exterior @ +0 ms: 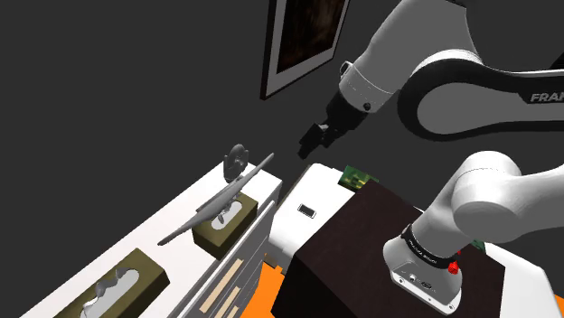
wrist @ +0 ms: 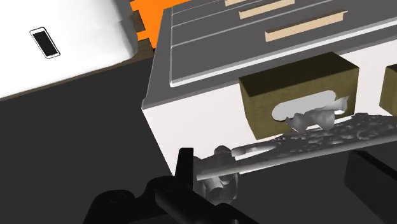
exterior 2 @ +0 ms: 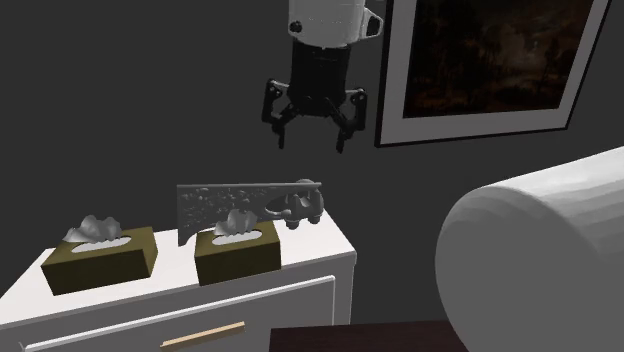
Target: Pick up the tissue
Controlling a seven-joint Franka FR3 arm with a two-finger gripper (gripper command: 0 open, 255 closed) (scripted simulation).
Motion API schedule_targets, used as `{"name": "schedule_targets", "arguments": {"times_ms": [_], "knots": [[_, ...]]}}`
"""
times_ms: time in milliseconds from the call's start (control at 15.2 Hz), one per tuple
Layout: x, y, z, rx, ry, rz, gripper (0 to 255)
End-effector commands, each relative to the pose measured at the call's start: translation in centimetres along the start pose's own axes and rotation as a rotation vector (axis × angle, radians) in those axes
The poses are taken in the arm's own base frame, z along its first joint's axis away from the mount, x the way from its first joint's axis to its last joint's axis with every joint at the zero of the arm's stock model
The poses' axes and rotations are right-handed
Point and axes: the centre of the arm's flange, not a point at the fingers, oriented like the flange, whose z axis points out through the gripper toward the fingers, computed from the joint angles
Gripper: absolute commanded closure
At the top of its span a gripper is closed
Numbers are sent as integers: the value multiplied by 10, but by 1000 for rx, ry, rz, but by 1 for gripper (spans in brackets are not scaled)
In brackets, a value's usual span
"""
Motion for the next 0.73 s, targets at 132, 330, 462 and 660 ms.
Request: {"name": "schedule_targets", "arguments": {"times_ms": [132, 330, 462, 660], "knots": [[-9, -39, 40, -11, 56, 49, 0], [-15, -68, 70, -21, 96, 85, 0], [-18, -87, 90, -27, 123, 108, 0], [-20, -116, 121, -37, 163, 143, 0]]}}
